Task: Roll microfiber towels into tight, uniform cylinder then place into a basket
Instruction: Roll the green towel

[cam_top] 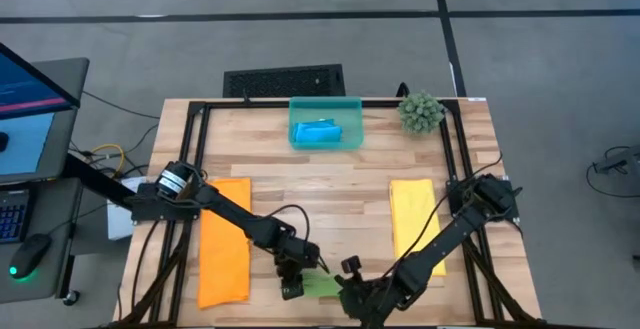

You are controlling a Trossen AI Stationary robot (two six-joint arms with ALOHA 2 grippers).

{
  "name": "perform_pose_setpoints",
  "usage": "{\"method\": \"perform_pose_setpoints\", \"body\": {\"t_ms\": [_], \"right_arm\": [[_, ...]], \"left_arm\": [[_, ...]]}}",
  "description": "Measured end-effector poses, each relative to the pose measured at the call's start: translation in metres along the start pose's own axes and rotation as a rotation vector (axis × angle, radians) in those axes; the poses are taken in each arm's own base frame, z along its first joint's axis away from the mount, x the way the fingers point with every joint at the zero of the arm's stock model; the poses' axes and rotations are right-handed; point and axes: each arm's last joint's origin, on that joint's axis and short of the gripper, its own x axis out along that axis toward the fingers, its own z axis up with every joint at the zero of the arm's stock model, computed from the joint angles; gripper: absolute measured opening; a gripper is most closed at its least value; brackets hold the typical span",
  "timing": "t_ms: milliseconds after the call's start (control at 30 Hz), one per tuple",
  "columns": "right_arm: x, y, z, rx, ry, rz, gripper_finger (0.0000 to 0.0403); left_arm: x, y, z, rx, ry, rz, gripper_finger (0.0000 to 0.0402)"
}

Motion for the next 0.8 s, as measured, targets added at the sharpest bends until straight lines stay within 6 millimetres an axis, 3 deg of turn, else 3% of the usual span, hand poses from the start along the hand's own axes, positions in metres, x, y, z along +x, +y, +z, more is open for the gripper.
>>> {"method": "perform_pose_setpoints", "body": {"t_ms": [400,800], "right_arm": [[0.008,-0.011,0.001,-0.048,0.01,0.038,0.0116],[0.042,-0.017,-0.006,-0.169,0.007,0.065,0.0237]], "left_arm": [[-0.004,0.003,0.004,-0.114,0.064,-0.076,0.0018],[-0.004,0.001,0.006,-0.043,0.045,-0.095,0.0018]]}}
